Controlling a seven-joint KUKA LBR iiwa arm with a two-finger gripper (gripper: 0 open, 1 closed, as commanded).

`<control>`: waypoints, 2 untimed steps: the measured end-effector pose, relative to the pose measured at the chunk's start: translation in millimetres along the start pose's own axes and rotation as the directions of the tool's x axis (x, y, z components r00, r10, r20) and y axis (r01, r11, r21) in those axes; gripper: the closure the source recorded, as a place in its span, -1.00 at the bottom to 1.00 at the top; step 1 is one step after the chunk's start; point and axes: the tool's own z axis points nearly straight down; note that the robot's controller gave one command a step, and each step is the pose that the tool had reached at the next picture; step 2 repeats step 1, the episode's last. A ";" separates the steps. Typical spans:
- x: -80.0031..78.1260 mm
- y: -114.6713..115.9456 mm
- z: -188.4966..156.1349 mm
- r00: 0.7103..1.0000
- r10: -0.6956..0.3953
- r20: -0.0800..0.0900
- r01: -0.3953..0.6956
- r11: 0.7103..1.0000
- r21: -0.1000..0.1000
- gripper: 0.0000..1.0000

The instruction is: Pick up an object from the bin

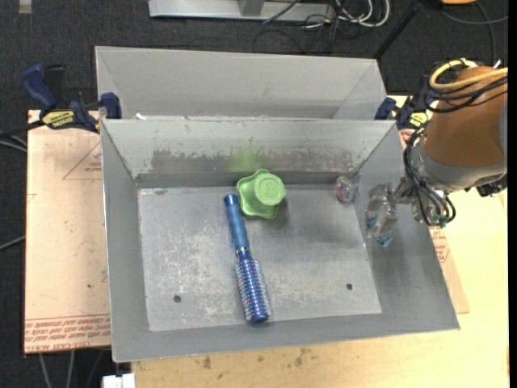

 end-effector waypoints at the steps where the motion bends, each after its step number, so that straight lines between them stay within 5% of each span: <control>1: 3.3 29.9 -77.8 1.000 0.013 0.000 -0.013 1.000 -0.003 1.00; 2: 3.3 29.9 -77.8 1.000 0.013 0.000 -0.013 1.000 -0.003 1.00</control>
Offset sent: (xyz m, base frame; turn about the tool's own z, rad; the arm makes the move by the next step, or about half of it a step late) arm -0.0026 0.0281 0.0725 0.0180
